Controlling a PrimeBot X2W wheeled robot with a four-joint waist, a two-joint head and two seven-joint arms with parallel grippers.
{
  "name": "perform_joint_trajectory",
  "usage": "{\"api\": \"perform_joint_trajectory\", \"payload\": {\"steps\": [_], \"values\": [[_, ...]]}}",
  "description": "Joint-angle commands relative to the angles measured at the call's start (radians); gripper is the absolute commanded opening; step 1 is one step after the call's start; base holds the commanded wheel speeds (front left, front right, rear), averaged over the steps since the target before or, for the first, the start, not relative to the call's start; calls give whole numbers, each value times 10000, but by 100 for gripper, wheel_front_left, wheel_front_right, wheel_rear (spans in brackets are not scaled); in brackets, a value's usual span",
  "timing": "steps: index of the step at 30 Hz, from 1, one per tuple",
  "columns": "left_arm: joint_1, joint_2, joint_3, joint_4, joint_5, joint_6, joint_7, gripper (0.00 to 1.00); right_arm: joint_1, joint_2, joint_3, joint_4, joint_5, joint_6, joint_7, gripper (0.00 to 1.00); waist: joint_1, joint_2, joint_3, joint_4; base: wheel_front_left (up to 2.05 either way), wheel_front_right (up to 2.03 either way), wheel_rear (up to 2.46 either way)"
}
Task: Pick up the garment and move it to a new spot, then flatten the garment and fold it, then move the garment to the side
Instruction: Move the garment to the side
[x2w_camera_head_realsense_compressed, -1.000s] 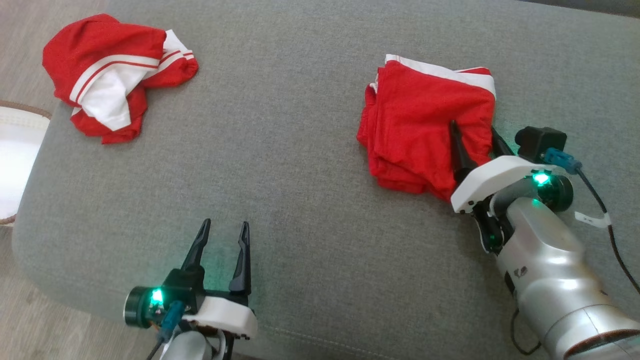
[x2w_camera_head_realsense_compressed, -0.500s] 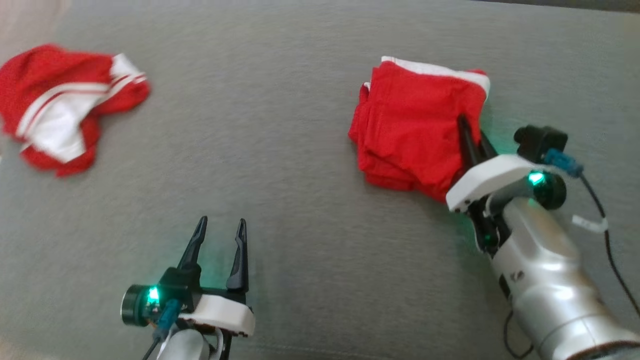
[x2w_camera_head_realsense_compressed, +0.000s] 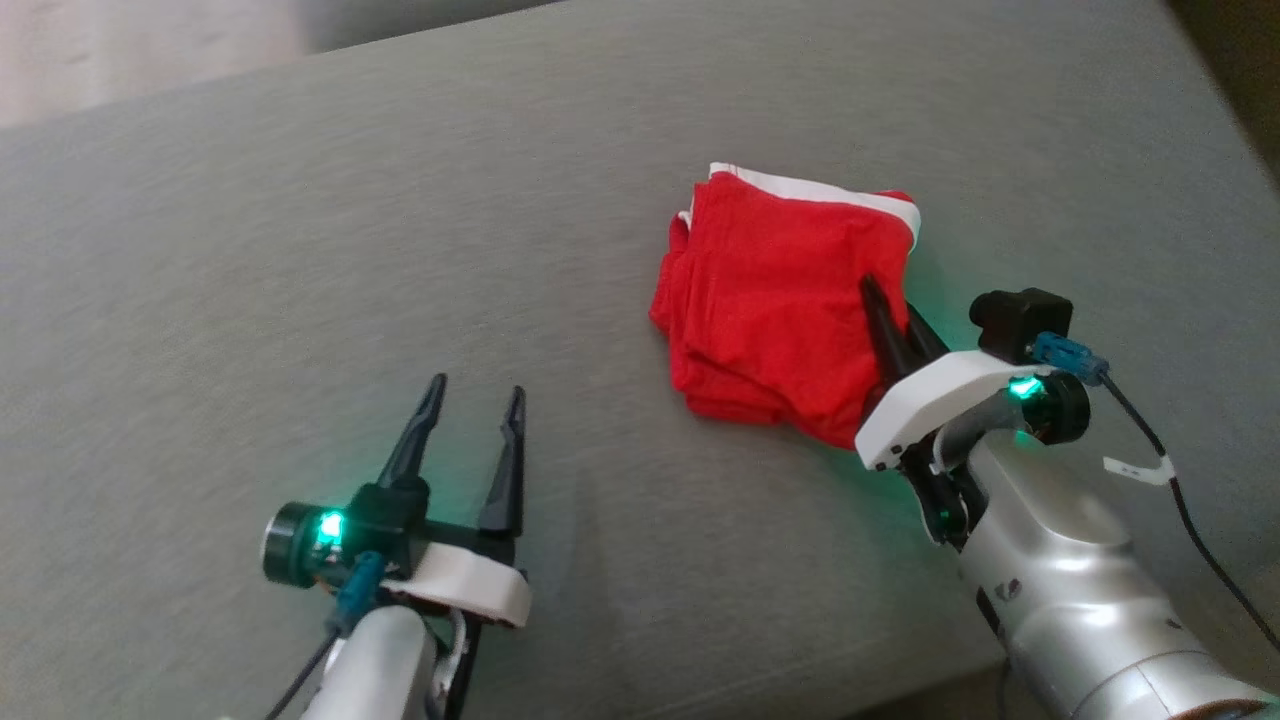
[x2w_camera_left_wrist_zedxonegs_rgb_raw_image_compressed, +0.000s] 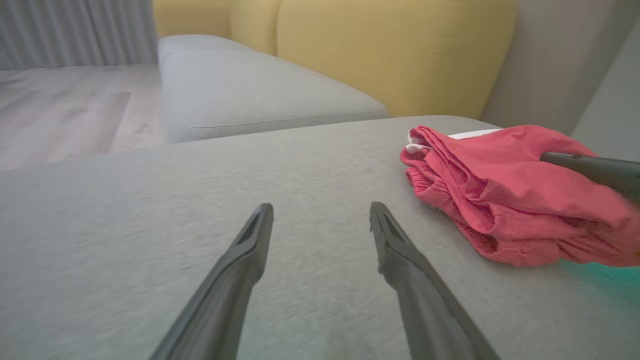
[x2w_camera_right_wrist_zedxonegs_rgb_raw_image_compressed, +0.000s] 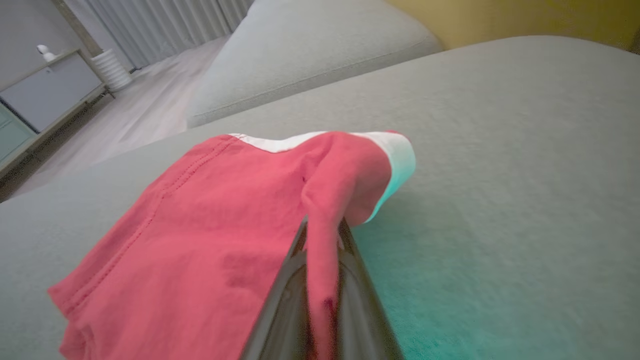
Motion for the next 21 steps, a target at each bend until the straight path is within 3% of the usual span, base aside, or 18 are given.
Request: {"api": "perform_joint_trajectory", "payload": {"steps": [1, 5, 11, 21], "values": [[-397, 78, 105, -236, 86, -21, -53, 100, 15, 162, 226, -174, 7, 67, -57, 0, 1, 0, 163, -1098, 0, 0, 0], [-465, 78, -87, -224, 89, -43, -53, 100, -176, 162, 131, 41, -182, 67, -57, 0, 1, 0, 385, -1142, 0, 0, 0], [-492, 78, -94, -120, 181, -95, -53, 100, -1038, -140, -533, 745, -1174, 67, -57, 0, 1, 0, 690, -658, 0, 0, 0], [-481, 78, 279, -246, 386, -215, -53, 100, -2943, -2861, -2129, 2628, -3237, 67, 76, 0, 1, 0, 1248, 780, 0, 0, 0]]}}
